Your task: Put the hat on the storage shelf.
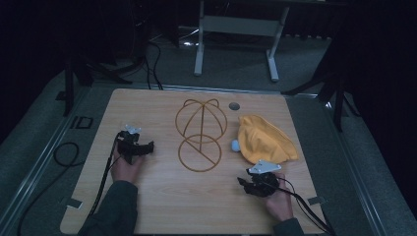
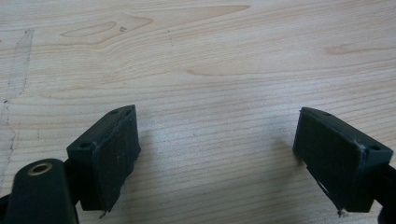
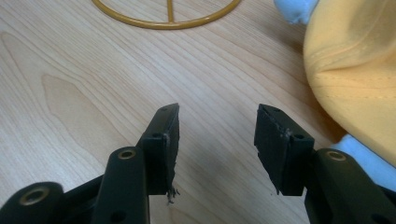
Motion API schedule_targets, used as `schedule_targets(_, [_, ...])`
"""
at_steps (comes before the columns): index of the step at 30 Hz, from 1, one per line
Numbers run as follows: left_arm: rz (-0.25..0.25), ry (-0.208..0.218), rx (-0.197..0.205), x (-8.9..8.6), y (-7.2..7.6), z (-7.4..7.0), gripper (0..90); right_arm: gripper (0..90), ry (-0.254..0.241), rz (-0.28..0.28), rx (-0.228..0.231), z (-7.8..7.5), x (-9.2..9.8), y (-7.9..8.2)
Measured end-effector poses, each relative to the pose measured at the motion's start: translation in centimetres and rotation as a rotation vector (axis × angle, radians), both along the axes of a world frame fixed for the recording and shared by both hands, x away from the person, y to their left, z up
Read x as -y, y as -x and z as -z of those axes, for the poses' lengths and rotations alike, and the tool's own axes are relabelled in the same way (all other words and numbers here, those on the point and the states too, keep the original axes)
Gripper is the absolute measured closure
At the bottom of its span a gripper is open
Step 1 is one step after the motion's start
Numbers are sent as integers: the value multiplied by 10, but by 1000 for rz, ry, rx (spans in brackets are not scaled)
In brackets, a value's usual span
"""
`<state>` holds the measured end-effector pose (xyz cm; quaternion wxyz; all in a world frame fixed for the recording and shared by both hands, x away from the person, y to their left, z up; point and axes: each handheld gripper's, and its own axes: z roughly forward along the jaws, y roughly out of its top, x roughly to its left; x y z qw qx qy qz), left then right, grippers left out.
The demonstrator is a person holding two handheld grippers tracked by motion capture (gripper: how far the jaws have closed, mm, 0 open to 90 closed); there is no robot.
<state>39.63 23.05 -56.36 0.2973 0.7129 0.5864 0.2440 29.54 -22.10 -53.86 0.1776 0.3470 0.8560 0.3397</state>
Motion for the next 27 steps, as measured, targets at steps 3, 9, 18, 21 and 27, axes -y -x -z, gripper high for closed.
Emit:
schedule_targets(3, [0, 0, 0, 0, 0, 0, 146, 501, -2, 4, 2, -1, 0, 1])
schedule_targets(9, [0, 0, 0, 0, 0, 0, 146, 497, 7, 1, 9, -3, 1, 2])
schedule_targets(18, [0, 0, 0, 0, 0, 0, 146, 495, -27, 68, 13, -6, 22, 2])
schedule_targets(21, [0, 0, 0, 0, 0, 0, 146, 495, -33, 90, 13, -6, 29, 1])
schedule_targets(27, [0, 0, 0, 0, 0, 0, 146, 484, -20, 131, 11, -6, 42, 0])
